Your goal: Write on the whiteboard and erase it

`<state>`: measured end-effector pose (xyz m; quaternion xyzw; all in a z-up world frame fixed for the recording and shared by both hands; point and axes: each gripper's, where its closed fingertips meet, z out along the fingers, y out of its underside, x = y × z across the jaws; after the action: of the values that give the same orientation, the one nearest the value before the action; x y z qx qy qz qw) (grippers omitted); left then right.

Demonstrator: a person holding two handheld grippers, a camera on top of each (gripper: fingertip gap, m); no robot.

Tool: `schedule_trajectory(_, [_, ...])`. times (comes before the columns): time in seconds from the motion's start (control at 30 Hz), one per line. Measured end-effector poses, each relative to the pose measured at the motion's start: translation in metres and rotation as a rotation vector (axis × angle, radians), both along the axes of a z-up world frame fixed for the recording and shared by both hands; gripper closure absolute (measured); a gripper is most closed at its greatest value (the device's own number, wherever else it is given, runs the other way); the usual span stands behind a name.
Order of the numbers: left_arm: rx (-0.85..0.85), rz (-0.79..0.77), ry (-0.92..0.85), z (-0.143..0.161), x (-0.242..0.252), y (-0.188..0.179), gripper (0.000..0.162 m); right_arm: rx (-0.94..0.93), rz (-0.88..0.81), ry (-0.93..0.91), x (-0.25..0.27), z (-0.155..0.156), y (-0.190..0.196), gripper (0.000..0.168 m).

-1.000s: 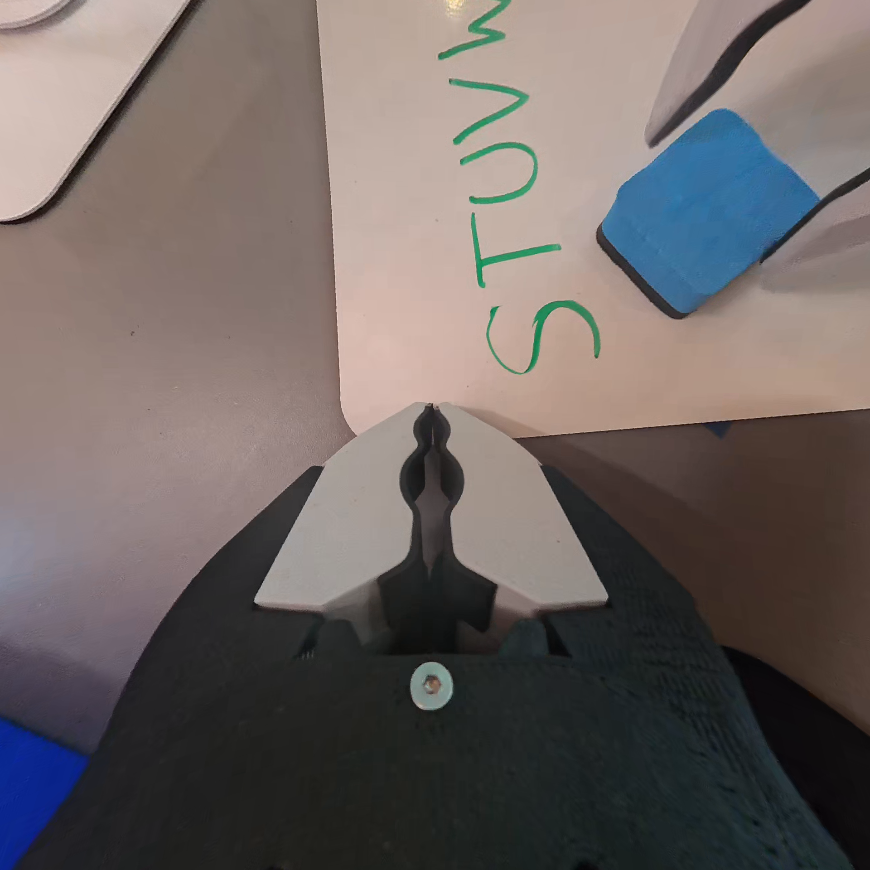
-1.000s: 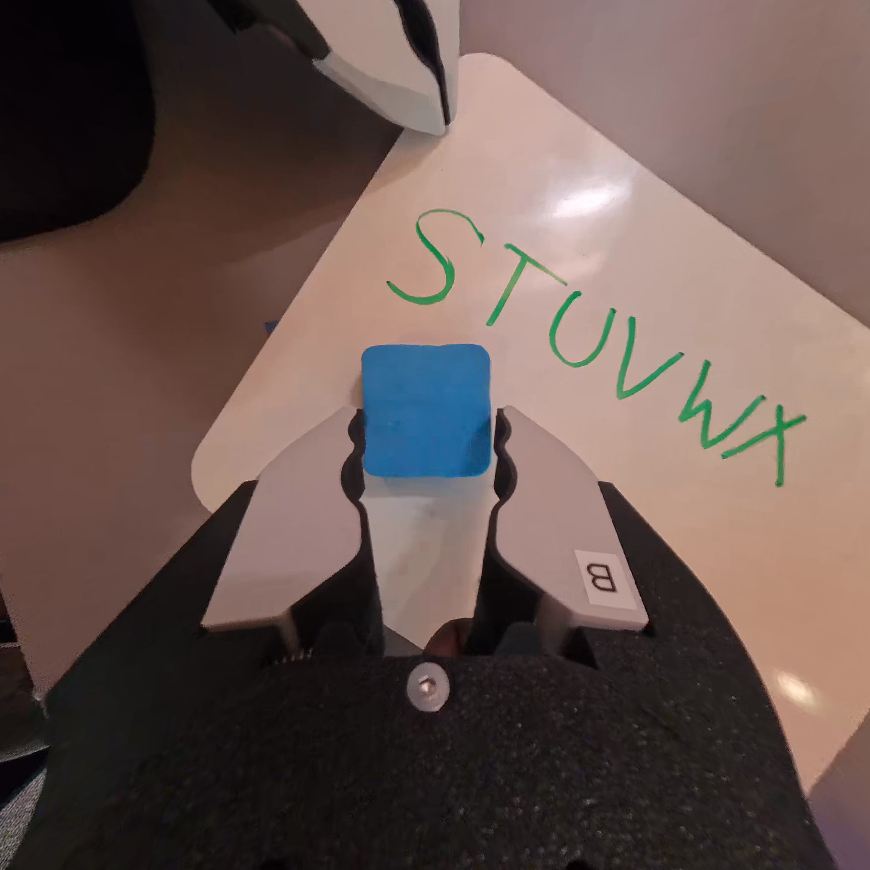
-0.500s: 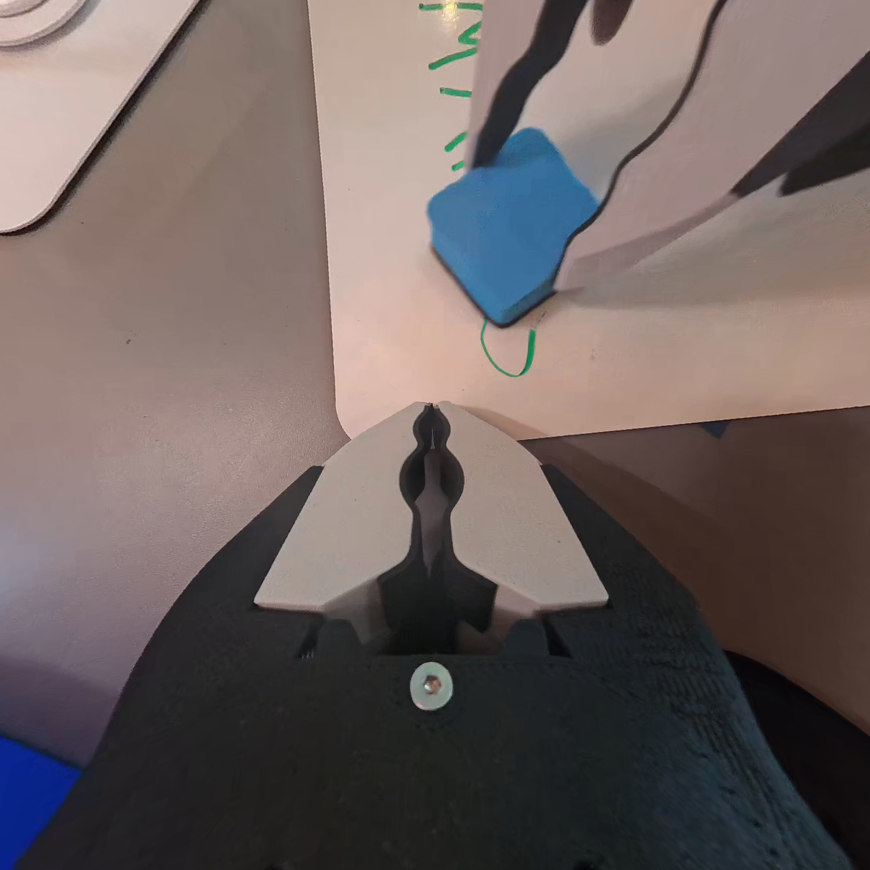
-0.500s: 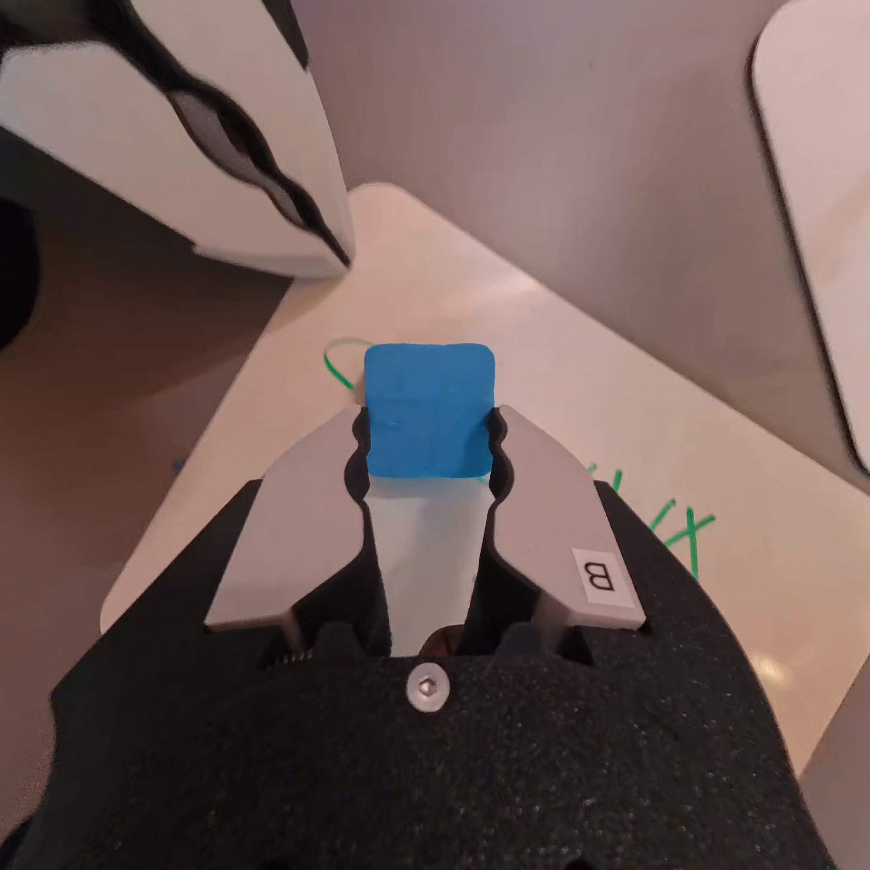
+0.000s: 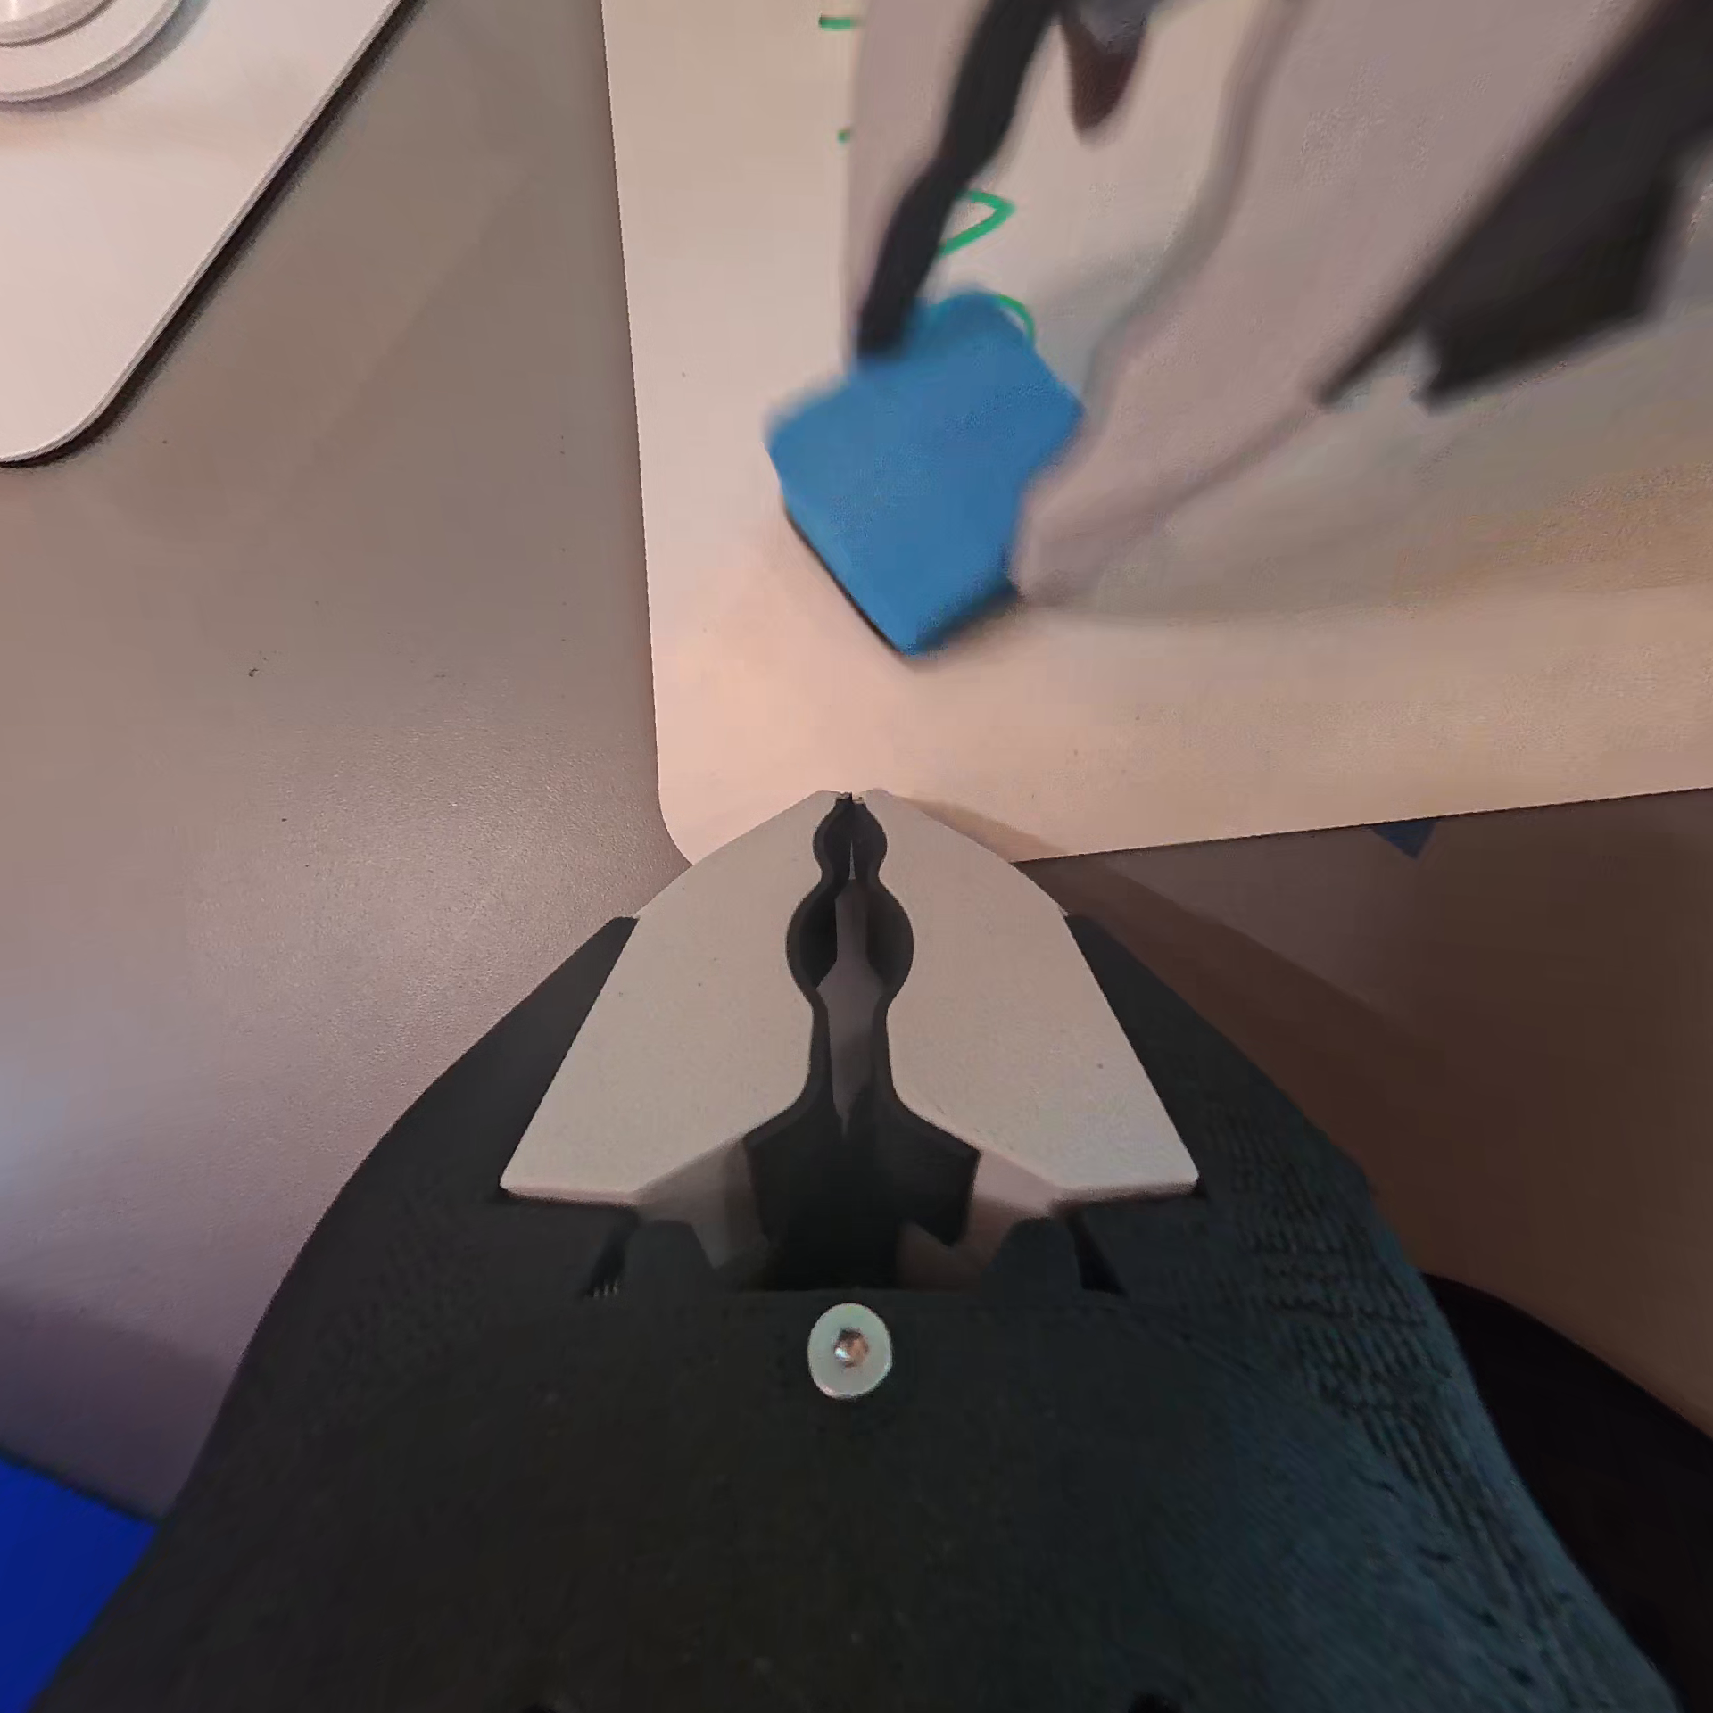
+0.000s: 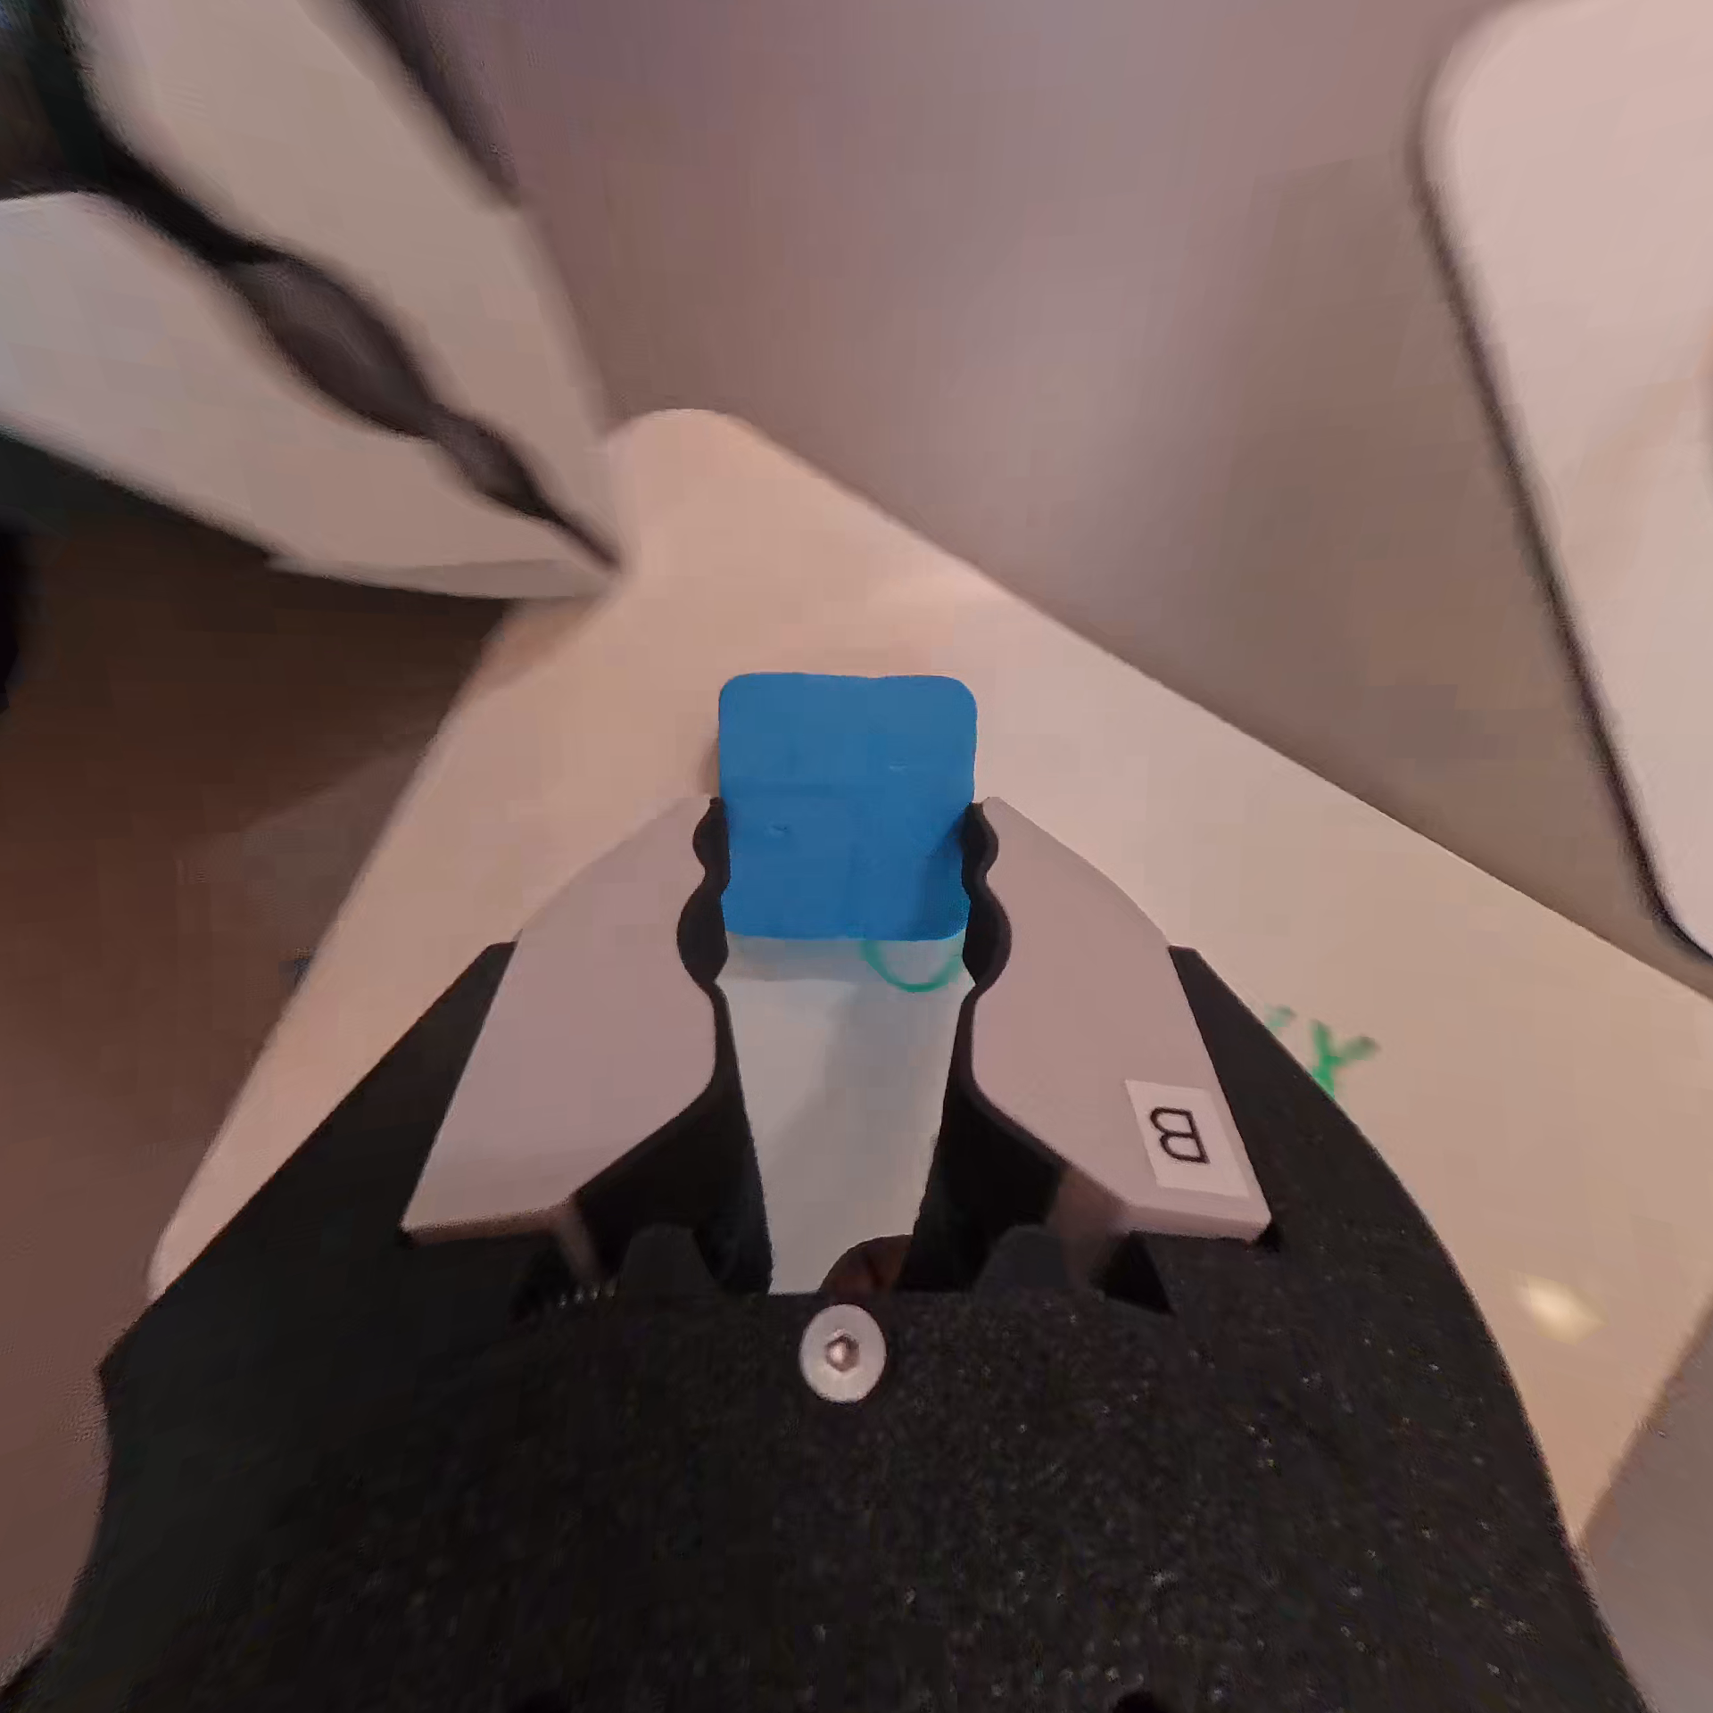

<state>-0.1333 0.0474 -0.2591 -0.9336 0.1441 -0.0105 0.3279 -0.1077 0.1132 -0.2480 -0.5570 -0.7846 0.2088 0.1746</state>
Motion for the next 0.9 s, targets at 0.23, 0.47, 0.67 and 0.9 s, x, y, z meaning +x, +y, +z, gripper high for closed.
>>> schedule_trajectory(0.23, [0.005, -0.002, -0.005, 0.000, 0.000, 0.000, 0.161, -0.063, 0.094, 0.030, 0.011, 0.000, -0.030, 0.118])
schedule_trajectory(0.47, [0.013, -0.009, 0.003, -0.001, 0.001, 0.000, 0.161, -0.040, -0.181, 0.070, 0.004, 0.000, 0.045, 0.119])
schedule_trajectory(0.67, [0.011, -0.010, -0.008, -0.001, 0.000, 0.000, 0.161, -0.012, -0.170, 0.033, 0.014, 0.000, 0.066, 0.119])
schedule_trajectory(0.9, [0.016, -0.009, 0.002, -0.001, 0.001, 0.000, 0.161, -0.053, -0.360, 0.043, 0.016, -0.001, 0.110, 0.119])
